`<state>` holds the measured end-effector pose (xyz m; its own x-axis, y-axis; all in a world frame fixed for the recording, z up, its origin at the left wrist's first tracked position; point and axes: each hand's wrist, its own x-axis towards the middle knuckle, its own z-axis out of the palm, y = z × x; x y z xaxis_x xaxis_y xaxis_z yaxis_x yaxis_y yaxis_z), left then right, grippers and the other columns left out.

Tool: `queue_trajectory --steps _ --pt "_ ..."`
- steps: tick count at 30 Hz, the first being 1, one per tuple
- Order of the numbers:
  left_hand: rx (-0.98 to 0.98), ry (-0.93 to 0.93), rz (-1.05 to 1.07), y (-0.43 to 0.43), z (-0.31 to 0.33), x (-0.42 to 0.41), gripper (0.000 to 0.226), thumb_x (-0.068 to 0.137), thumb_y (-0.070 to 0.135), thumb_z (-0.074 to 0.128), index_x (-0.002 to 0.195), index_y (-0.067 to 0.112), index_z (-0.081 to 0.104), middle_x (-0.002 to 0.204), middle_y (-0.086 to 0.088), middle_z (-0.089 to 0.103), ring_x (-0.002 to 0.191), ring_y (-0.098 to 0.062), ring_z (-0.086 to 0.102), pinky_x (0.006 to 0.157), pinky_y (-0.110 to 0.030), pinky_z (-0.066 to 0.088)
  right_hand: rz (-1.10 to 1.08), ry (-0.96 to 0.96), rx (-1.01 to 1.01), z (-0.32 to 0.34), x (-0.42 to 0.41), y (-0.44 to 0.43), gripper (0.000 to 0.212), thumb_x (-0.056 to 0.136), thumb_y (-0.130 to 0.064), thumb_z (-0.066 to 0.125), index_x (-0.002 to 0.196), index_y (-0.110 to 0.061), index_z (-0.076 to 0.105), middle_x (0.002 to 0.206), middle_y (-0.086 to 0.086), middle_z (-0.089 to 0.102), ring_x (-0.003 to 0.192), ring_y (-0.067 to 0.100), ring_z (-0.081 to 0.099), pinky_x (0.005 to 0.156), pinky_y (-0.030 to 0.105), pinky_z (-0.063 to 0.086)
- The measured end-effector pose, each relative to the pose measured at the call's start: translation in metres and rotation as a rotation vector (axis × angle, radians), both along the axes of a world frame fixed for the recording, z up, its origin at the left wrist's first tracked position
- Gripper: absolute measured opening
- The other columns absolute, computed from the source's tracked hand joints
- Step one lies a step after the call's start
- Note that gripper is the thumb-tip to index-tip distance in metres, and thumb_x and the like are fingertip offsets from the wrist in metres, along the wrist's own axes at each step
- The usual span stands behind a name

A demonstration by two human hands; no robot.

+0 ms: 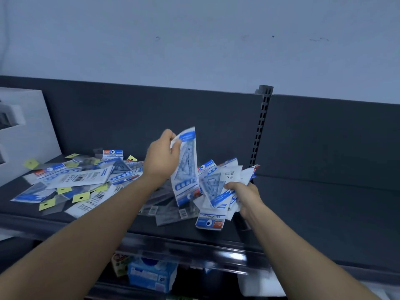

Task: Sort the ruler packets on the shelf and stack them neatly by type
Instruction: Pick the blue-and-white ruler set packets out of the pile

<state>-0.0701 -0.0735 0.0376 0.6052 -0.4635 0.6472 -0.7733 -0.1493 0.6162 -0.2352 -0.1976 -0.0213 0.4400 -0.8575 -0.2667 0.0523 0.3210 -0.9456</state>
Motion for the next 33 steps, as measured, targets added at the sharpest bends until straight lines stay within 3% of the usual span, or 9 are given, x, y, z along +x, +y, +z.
queue_trajectory --steps 3,6,8,10,17,23,27,31,33 --pt "-0.105 -0.153 -0.096 0.005 0.001 -0.013 0.014 0.099 0.024 0.047 0.088 0.015 0.046 0.061 0.002 0.050 0.055 -0.021 0.047 0.055 -0.038 0.037 -0.036 -0.041 -0.006 0.002 0.008 0.007 0.035 0.079 0.006 0.064 0.112 -0.003 0.057 0.101 0.017 0.070 0.083 0.034 0.070 0.070 0.048 0.059" --pt "0.189 -0.331 -0.249 0.006 -0.018 -0.024 0.020 0.098 0.033 0.048 0.093 0.015 0.054 0.066 0.001 0.058 0.058 -0.021 0.054 0.049 -0.030 0.035 -0.084 -0.111 -0.031 0.006 0.014 0.014 0.036 0.077 0.007 0.063 0.111 -0.004 0.057 0.100 0.017 0.070 0.085 0.036 0.070 0.074 0.052 0.058" --pt "0.384 -0.233 -0.441 0.006 -0.034 -0.023 0.027 0.090 0.046 0.058 0.093 0.019 0.060 0.078 0.006 0.066 0.071 -0.013 0.061 0.058 -0.024 0.044 -0.106 -0.162 -0.038 0.007 0.019 0.020 0.041 0.073 0.009 0.061 0.111 -0.005 0.059 0.100 0.016 0.071 0.089 0.038 0.070 0.078 0.057 0.056" --pt "0.474 -0.007 -0.586 0.010 -0.044 -0.021 0.031 0.084 0.050 0.063 0.098 0.023 0.065 0.098 0.013 0.068 0.095 -0.007 0.063 0.081 -0.026 0.050 -0.130 -0.194 -0.034 0.008 0.021 0.024 0.039 0.072 0.008 0.059 0.108 -0.008 0.060 0.100 0.016 0.072 0.089 0.038 0.070 0.078 0.056 0.057" --pt "0.470 0.137 -0.623 0.015 -0.046 -0.010 0.038 0.096 0.008 0.050 0.130 0.022 0.059 0.143 0.011 0.045 0.128 -0.003 0.043 0.101 -0.018 0.039 -0.154 -0.353 0.062 0.014 0.020 0.033 0.023 0.084 0.002 0.062 0.103 -0.010 0.058 0.094 0.015 0.070 0.074 0.029 0.068 0.065 0.041 0.057" --pt "0.436 0.138 -0.650 0.013 -0.052 -0.005 0.044 0.098 0.010 0.048 0.136 0.032 0.052 0.153 0.013 0.032 0.138 -0.007 0.033 0.104 -0.037 0.045 -0.082 -0.381 0.137 0.016 0.036 0.044 0.037 0.083 -0.023 0.060 0.119 -0.011 0.065 0.112 0.015 0.071 0.102 0.035 0.068 0.082 0.049 0.056" --pt "0.418 0.112 -0.617 0.011 -0.049 0.000 0.047 0.099 0.009 0.044 0.142 0.026 0.046 0.155 0.009 0.028 0.142 -0.008 0.022 0.115 -0.035 0.028 0.003 -0.442 0.135 0.015 0.045 0.043 0.039 0.088 -0.033 0.058 0.119 -0.012 0.067 0.115 0.015 0.070 0.107 0.034 0.066 0.089 0.049 0.054" --pt "0.351 0.151 -0.597 0.003 -0.048 0.005 0.045 0.098 0.005 0.044 0.141 0.020 0.047 0.143 0.002 0.035 0.137 -0.012 0.029 0.114 -0.030 0.025 0.159 -0.459 0.062 0.023 0.055 0.045 0.057 0.084 -0.051 0.064 0.123 -0.009 0.063 0.115 0.019 0.069 0.105 0.037 0.066 0.092 0.055 0.051" --pt "0.299 0.196 -0.587 -0.002 -0.047 0.007 0.045 0.097 0.001 0.044 0.139 0.015 0.049 0.135 0.001 0.037 0.133 -0.013 0.033 0.115 -0.031 0.026 0.164 -0.413 -0.015 0.025 0.061 0.046 0.058 0.075 -0.039 0.077 0.122 -0.010 0.060 0.112 0.019 0.070 0.101 0.039 0.067 0.088 0.060 0.052"
